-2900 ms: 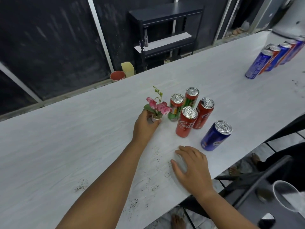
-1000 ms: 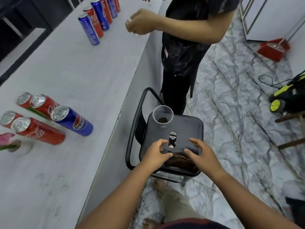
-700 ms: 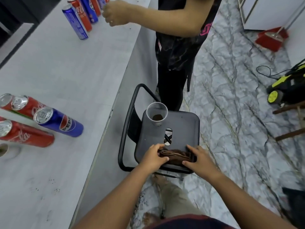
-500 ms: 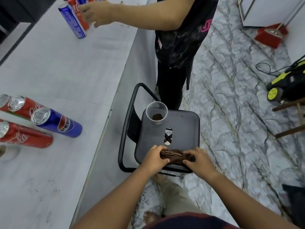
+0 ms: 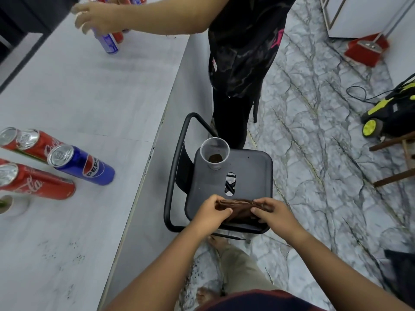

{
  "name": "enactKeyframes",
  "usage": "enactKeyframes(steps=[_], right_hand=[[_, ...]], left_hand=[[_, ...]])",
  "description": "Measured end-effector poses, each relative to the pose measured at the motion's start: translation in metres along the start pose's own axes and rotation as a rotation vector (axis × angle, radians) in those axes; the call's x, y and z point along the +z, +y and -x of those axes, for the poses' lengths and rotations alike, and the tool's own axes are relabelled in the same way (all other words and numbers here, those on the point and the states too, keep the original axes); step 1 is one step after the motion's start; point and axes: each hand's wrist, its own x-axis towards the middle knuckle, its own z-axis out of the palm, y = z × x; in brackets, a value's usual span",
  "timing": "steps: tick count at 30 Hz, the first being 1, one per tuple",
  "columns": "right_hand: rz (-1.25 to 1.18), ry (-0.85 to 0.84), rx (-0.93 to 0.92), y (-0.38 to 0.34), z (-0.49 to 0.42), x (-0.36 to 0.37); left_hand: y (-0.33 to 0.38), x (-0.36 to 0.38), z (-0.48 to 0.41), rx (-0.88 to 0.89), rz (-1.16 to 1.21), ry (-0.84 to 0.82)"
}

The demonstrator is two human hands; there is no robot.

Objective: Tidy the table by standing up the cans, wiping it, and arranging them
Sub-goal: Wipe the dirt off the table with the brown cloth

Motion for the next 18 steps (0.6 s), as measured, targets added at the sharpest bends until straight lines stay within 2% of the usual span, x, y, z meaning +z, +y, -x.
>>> enactKeyframes(steps=[6,10,18], right_hand=[[-0.096,-0.011,-0.049,-0.038,0.011,0.006],[-0.152,-0.016,-0.106,-0.067,0.020,0.011],[-0.053,-0.173,-0.275,-0.125,0.039,0.041]], left_hand=[[0.016,-0.019,0.020,0.018,0.260,0.054],[0.029,-0.038,0.043,0.078,0.326,0.086],[0.027,-0.082,0.101,0.156,0.462,0.233]])
